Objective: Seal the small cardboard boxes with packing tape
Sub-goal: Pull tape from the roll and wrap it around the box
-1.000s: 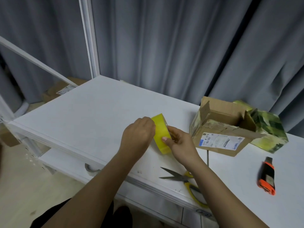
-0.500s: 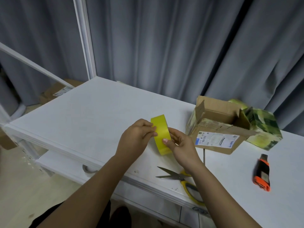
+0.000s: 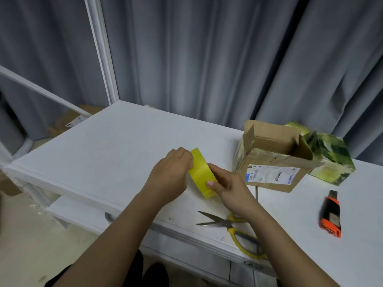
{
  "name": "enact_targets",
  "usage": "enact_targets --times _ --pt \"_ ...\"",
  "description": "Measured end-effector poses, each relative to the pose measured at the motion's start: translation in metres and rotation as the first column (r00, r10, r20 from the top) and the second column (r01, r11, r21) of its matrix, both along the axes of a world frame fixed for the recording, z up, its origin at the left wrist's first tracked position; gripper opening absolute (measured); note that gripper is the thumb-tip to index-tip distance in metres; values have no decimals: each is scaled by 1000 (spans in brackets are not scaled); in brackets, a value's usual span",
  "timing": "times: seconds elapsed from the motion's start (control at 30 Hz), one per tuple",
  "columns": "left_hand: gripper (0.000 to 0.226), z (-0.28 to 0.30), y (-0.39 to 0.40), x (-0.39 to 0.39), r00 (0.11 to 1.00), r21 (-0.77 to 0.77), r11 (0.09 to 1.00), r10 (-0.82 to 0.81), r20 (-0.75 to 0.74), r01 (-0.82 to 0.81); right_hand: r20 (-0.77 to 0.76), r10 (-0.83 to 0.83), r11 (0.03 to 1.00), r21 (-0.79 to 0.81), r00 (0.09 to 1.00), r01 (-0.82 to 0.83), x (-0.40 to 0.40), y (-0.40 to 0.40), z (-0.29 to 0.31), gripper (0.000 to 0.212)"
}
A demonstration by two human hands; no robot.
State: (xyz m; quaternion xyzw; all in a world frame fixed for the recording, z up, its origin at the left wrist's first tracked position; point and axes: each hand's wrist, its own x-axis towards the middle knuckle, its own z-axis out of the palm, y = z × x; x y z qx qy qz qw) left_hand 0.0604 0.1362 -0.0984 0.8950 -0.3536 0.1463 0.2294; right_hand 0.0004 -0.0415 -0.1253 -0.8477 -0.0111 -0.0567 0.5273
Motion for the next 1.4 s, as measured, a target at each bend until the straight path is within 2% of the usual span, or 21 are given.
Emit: enact_targets --times 0.1,0.17,0.2,0.27,0.33,0.4,0.5,0.6,0.7,0.8,0.83,0.9,0.93,0.97,1.0,1.03,1.1,1.17,1.23,1.33,1.4 --pt "21 -3 7 7 970 -55 998 -43 -239 31 -51 119 981 -146 992 -126 2 -13 11 46" --pt "18 0 4 6 915 -136 991 -55 -400 0 -50 142 974 -170 989 -148 7 -15 20 46" --pt "18 2 1 6 870 -184 982 -54 -490 -43 -14 111 979 -173 994 -111 9 -14 21 45" --pt "19 4 -4 5 775 -273 948 -49 -630 -162 179 -53 964 -249 982 97 10 -6 20 38" --pt "21 6 -7 4 723 -347 907 -72 -687 -239 393 -157 903 -315 906 293 8 7 17 27" --pt "26 7 -10 3 709 -389 885 -104 -698 -254 461 -138 868 -369 877 331 5 19 13 22" --pt "27 11 -15 3 679 -411 860 -108 -726 -303 392 -179 869 -367 902 332 3 36 9 31" --pt "26 11 -22 4 638 -442 815 -119 -761 -375 408 -247 836 -369 879 406 7 50 6 37" --pt "25 9 -24 6 648 -451 789 -89 -757 -418 418 -351 838 -260 838 480 18 49 8 20" --pt "16 18 -20 11 644 -605 640 -217 -734 -474 389 -402 878 -93 829 469 29 44 7 14" --pt "16 19 -17 14 700 -645 608 -197 -686 -462 372 -432 883 -9 822 468 32 42 9 13" --pt "13 13 -10 21 833 -575 722 2 -554 -385 324 -469 882 122 822 455 40 37 13 11" --pt "26 8 -7 23 827 -486 801 21 -562 -351 299 -463 886 150 834 438 43 34 15 12" --pt "40 4 -4 22 762 -423 853 -48 -646 -306 280 -446 895 161 850 416 46 32 18 12" --pt "48 -1 -4 19 660 -400 883 -150 -736 -245 269 -425 904 165 864 393 47 31 20 13" --pt "50 -6 -4 17 601 -396 902 -222 -768 -173 263 -408 912 168 874 374 47 30 22 13" --pt "47 -15 -8 12 624 -425 899 -272 -732 -106 263 -401 916 144 878 375 44 28 23 13" --pt "50 -18 -12 9 642 -464 873 -272 -717 -149 289 -434 901 122 853 417 40 23 26 13" --pt "49 -17 -14 11 693 -431 882 -190 -696 -192 341 -478 878 175 809 445 33 20 32 18" --pt "42 -20 -14 15 751 -378 885 -50 -659 -272 463 -433 901 196 773 387 20 23 43 25" --pt "43 -19 -13 15 767 -384 868 -6 -642 -314 463 -434 900 251 773 355 15 24 46 27"
